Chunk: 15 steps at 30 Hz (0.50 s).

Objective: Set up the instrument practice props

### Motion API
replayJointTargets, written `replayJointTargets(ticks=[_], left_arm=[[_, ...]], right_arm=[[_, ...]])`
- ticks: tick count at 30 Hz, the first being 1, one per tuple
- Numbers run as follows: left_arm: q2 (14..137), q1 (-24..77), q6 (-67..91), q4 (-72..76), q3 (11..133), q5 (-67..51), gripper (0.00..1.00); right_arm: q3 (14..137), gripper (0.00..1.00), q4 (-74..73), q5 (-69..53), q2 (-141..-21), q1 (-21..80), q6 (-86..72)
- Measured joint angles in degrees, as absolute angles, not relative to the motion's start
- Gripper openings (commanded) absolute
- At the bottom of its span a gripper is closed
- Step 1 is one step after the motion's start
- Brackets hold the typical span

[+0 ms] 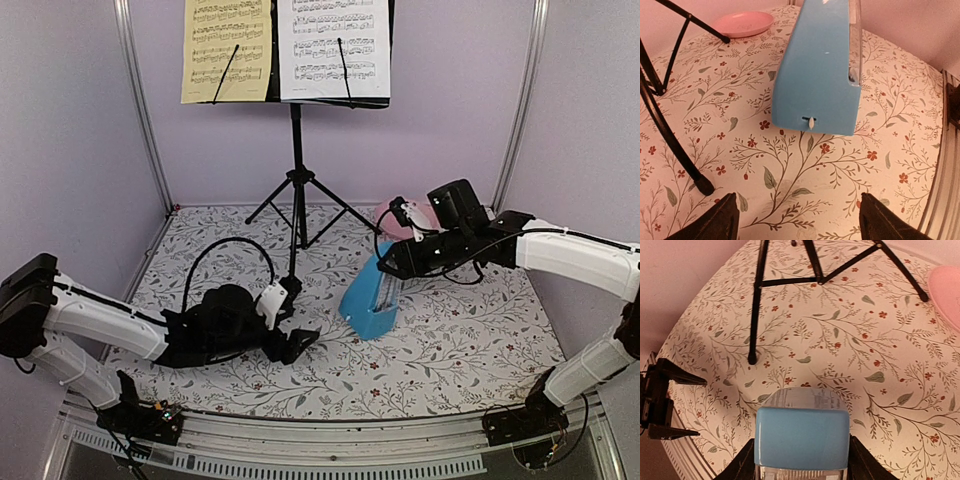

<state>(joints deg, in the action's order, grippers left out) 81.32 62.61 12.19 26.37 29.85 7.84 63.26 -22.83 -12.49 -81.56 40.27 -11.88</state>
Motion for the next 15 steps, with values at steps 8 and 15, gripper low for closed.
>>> replayJointTargets(ticks=[8, 15], left_arm=[[83.7, 62.6, 14.0, 24.3, 31.7, 15.1, 0.83], [84.2, 62.6, 14.0, 24.1, 33.7, 16.6, 0.83]], right_arm=[[69.5, 0.33, -26.2, 3.5, -86.4, 44.8, -17.5], [74.8, 0.44, -28.3, 10.2, -93.2, 49.6, -20.3]])
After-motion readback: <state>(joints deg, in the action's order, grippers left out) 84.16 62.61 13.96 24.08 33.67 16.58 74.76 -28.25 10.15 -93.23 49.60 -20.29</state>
